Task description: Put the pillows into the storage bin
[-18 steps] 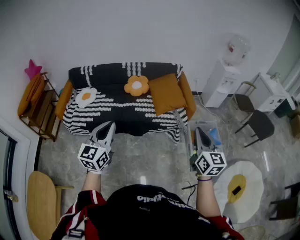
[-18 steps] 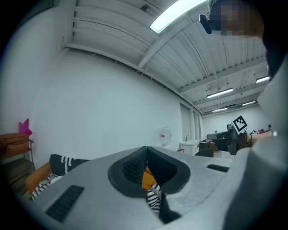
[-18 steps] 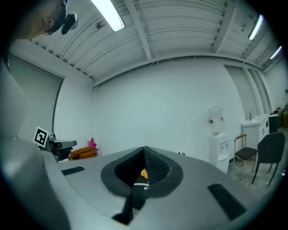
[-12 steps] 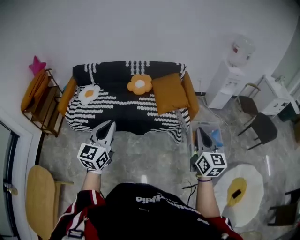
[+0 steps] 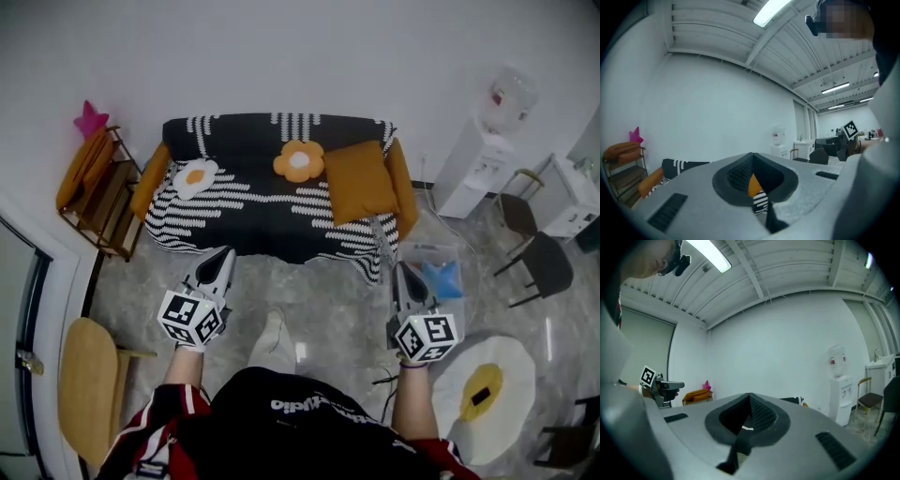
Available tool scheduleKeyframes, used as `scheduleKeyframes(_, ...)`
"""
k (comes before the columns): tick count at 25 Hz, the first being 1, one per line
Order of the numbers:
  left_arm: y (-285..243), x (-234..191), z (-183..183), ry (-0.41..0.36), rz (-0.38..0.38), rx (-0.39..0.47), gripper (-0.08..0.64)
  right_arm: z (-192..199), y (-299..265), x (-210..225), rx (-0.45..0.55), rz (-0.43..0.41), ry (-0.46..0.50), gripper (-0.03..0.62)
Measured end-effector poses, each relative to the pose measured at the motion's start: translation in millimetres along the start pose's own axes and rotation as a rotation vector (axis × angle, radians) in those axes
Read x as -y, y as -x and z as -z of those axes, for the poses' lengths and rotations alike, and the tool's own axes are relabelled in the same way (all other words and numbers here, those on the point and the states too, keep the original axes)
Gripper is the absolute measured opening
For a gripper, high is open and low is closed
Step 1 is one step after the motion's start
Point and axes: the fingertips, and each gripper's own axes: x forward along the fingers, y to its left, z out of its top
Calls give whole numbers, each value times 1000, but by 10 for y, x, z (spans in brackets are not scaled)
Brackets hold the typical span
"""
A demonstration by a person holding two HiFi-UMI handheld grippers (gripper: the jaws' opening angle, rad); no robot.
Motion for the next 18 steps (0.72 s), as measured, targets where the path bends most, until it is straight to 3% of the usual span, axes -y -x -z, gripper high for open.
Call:
scheduleKeyframes(4, -174, -238, 106, 16, -11, -4, 5, 127, -244, -92, -48, -49, 9, 3)
scheduleKeyframes(9, -579, -605, 147, 14, -5, 20, 5, 182, -758, -50, -87, -39, 28, 3)
scheduleKeyframes(18, -1310, -1807, 199, 25, -46, 34, 5, 19, -2454, -183, -130, -83, 75, 3)
